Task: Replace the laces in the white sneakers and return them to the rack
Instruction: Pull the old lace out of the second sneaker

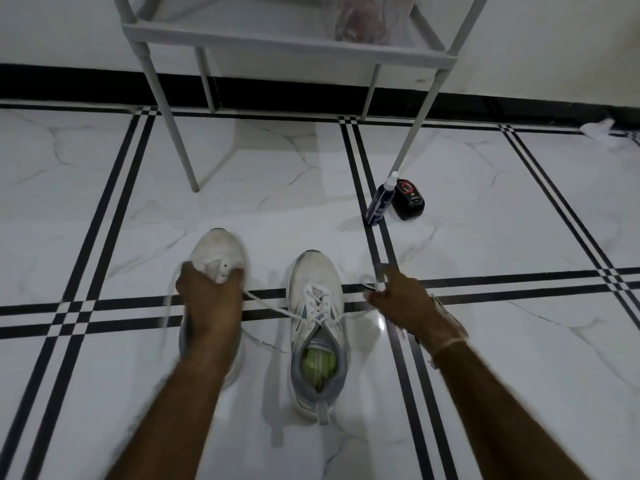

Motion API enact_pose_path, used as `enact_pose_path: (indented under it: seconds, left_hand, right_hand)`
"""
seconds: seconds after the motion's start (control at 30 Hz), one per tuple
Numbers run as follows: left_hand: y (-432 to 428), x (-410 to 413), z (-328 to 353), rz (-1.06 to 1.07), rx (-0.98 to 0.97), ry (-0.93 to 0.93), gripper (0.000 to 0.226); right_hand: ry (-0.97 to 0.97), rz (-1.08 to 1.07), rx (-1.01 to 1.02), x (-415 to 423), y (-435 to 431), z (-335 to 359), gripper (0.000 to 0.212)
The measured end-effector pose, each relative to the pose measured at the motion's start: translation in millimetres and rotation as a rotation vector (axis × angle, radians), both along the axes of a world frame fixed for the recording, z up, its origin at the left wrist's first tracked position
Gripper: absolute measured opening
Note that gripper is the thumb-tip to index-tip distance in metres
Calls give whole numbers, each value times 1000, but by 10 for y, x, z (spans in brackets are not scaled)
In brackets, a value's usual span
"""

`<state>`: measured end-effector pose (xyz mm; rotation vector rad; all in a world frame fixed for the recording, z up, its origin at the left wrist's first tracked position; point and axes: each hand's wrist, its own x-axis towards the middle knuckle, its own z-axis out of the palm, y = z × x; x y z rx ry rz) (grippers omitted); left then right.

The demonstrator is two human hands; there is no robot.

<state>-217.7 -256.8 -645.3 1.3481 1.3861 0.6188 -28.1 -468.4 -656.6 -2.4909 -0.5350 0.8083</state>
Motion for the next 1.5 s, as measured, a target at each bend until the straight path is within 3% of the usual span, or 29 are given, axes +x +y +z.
enact_pose_path:
  seconds: [0.07,0.1,0.2,0.3,0.4,0.5,0.63,0.8,0.9,1.0,1.1,1.17,1.23,1.33,1.37,1.4,1.43,1.5]
  left_hand:
    - [-219,50,-48,-142,237,208,83]
    - [-296,64,-66,-189,262,231,87]
    - [-449,40,-227,-315,232,95,60]
    - [-623,-14,-248,-555,182,44,22]
    - [-696,-20,-265,-739,122,75,17]
    - [-694,-20,-271,-803,256,89,27]
    - [-710,-45,-295,-863,498,150,29]
    - [-715,-162,-380,-645,304,-26,26]
    - [-766,-176,-417,-651,379,3,20]
    - [-804,-167,-402,-793,544,43,17]
    - [-773,-135,-415,-874,588,49,10]
    - [-744,-105,-446,-823,541,46,5]
    - [-747,-64,-509,-658,354,-23,8]
    - [-729,-16,-521,-180,-457,-331,16]
    - [-733,-25,-521,-113,-610,-357,16]
    - [-752,-21,-512,-103,-605,-303,13]
    - [-779,-16,-508,-132,-446,-192,7]
    - [-849,-48,-439,-254,161,113,24]
  right_hand:
    - [-135,27,75,-203,91,-72,38]
    - [-185,31,139,-297,127,-82,33]
    - [-215,127,327,-490,171,-131,25]
    - [45,272,355,-564,147,-131,30]
    - [69,285,303,-592,118,-141,44]
    - [86,207,336,-597,115,-147,49]
    - [70,106,424,-648,60,-179,39]
    - [254,-163,585,-763,9,-271,38]
    - [254,-271,617,-842,6,-309,36]
    - [188,-177,555,-863,1,-280,35]
    - [170,-50,479,-833,13,-216,42]
    - [149,-47,462,-822,17,-203,40]
    - [155,-108,483,-818,-14,-219,35]
    - [271,-229,543,-830,-47,-257,32]
    - [278,-244,548,-842,-42,-261,32]
    - [249,-239,539,-850,-30,-265,31]
    - [214,-220,528,-858,-13,-266,30]
    - [168,-182,514,-871,15,-252,29]
